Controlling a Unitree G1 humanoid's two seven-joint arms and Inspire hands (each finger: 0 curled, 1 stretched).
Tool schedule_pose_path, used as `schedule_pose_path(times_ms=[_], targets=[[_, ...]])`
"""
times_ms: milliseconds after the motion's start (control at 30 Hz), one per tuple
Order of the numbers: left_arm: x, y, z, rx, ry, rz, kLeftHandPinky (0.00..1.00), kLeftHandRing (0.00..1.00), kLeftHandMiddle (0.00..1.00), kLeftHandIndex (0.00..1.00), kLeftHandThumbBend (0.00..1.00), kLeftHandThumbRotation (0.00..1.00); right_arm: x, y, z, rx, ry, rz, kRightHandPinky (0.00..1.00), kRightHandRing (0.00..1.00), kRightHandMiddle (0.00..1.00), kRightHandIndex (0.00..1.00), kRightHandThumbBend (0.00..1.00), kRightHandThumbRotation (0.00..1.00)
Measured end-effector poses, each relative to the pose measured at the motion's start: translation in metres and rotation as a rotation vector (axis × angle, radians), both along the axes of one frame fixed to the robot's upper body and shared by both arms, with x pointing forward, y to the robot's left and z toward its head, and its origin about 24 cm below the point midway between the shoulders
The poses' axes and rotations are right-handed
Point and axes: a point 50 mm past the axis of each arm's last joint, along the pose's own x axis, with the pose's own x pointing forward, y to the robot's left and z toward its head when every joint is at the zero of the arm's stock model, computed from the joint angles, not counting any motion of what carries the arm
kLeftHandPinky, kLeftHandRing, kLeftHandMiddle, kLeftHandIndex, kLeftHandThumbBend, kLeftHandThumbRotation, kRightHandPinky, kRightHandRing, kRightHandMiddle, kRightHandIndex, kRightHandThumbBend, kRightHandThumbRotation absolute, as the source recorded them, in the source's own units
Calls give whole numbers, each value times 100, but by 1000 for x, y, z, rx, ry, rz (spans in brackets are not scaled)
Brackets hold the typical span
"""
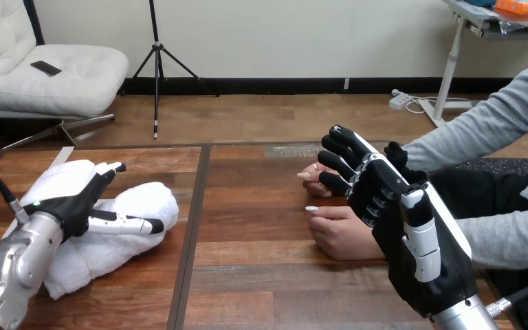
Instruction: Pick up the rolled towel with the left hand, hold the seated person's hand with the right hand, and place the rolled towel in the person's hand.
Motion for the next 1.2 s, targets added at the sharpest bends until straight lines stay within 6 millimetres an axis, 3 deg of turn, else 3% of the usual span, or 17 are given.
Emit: schedule_pose_path(times_ms=[1200], targets=[[12,-10,10,-5,4,-26,89,95,98,94,100,75,0,1,4,0,-16,3,86,91,92,91,82,100]])
